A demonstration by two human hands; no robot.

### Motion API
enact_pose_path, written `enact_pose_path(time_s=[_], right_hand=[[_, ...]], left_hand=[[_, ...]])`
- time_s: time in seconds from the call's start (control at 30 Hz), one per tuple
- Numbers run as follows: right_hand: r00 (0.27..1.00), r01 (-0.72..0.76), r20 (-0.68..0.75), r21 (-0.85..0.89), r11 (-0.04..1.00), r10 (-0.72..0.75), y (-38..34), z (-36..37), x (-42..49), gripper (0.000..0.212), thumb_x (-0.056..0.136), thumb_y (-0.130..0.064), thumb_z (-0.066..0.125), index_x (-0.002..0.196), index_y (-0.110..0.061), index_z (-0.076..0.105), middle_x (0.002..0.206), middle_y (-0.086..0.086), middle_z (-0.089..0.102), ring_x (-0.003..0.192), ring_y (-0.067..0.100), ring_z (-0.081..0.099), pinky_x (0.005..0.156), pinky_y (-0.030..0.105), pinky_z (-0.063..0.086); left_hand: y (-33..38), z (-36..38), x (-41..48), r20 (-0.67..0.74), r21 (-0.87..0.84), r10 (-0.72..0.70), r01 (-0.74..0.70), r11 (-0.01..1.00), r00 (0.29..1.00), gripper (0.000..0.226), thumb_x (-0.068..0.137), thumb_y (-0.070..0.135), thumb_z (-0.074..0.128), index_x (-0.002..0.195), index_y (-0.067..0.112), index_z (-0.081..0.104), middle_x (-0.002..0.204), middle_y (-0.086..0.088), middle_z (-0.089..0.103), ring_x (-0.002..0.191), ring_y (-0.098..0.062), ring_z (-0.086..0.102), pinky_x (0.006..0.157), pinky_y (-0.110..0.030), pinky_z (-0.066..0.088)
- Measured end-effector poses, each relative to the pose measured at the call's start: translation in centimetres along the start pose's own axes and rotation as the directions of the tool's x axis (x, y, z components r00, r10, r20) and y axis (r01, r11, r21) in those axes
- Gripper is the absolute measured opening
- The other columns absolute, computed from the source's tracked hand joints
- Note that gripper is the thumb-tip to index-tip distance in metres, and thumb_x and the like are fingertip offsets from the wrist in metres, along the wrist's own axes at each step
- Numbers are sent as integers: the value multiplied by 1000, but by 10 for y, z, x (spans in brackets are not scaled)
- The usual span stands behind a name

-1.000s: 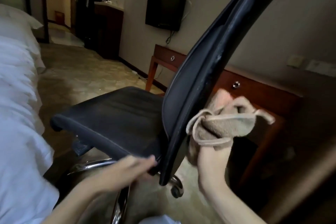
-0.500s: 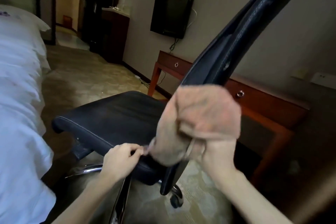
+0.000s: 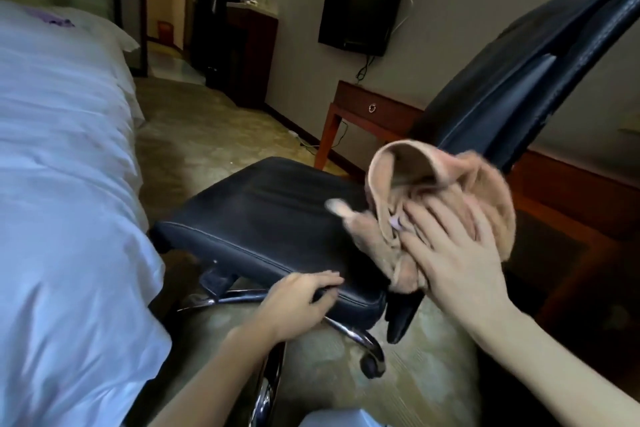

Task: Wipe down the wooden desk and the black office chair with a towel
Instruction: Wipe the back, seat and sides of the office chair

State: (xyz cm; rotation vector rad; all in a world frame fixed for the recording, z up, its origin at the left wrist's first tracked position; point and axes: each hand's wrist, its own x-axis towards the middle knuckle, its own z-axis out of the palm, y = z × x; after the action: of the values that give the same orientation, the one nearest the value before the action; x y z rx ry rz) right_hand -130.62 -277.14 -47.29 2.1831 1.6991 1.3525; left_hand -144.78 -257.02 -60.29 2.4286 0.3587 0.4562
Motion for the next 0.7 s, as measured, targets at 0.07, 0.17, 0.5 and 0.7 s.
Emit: enact_pose_path(time_s=[0.07,0.17,0.5,0.7], right_hand=[[993,50,112,-19,999,-48,-10,23,-59,41,89,-26,62,128,-18,72,143,11,61,135,35,53,118,55,21],[965,35,256,108,994,-62,-19,50,-97,50,75,-35,55,118,-21,78,128,7,71,119,34,66,106,53,32],[864,-498,287,373,783,413,-21,113,-44,83,82,-26,73,158,-29,40,162,4,40,155,26,26,120,46,28],[601,-760,711,365,539,365,11,168,-6,89,83,-79,42,160,-39,25,167,-6,30,156,17,21,127,44,-7]], left_hand=[[-16,-12,-3,-145,-49,-1,-6,999,989,33,103,32,59,134,32,69,146,13,60,140,0,47,119,-27,36],[-40,-40,-5,-426,-115,-144,104,988,893,28,101,25,62,128,27,73,145,7,62,140,-7,50,115,-24,35],[-105,-84,-5,-537,-547,-652,367,752,536,36,102,39,51,127,19,66,128,-9,68,120,-32,60,102,-46,44],[-130,-88,-18,-132,-695,-785,508,508,605,65,107,59,33,147,12,54,149,-7,56,137,-29,50,120,-44,32]])
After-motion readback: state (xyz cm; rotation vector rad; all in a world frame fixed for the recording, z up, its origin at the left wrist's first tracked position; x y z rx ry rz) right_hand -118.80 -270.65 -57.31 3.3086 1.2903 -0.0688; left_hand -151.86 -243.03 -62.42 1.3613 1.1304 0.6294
